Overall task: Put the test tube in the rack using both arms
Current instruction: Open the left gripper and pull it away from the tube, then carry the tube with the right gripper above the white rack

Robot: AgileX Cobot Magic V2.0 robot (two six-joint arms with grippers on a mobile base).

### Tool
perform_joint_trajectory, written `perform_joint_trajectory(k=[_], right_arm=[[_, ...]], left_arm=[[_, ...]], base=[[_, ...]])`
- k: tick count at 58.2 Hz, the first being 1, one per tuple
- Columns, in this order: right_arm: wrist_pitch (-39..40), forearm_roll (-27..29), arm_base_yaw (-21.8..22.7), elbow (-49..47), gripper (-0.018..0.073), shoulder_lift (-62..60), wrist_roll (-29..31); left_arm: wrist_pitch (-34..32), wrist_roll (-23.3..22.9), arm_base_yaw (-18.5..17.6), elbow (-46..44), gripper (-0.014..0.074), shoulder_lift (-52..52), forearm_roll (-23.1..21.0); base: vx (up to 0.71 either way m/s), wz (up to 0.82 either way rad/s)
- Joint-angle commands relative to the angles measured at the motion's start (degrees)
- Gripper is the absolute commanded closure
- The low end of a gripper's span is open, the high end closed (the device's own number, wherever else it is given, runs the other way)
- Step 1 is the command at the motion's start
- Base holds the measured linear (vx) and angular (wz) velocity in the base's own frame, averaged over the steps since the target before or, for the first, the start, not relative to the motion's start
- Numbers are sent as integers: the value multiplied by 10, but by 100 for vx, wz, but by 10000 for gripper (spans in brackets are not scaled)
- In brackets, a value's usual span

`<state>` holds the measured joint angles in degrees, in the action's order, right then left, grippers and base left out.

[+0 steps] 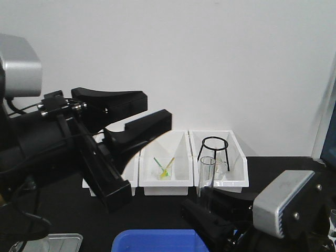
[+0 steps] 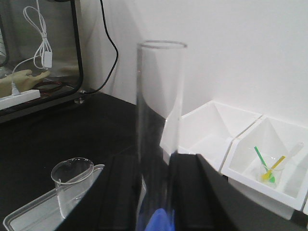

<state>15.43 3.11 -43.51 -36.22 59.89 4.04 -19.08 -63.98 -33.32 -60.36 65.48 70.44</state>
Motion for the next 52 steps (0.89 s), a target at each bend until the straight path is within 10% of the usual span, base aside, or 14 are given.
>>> perform_joint_trajectory(k=[1,5,26,52], right_arm=[[45,-3,1,-19,573,-7,12],[45,-3,1,-19,573,-7,13],[25,48,25,-19,570,-8,13],[59,7,372,84,570,-110,23]], left_arm=[[29,-17,-1,2,421,-26,21],[42,-45,-1,30,606,-34,47],[127,-73,-1,118,603,-44,46],[223,-72,-1,143,603,-60,32]], base=[[0,0],[0,0],[0,0],[0,0]])
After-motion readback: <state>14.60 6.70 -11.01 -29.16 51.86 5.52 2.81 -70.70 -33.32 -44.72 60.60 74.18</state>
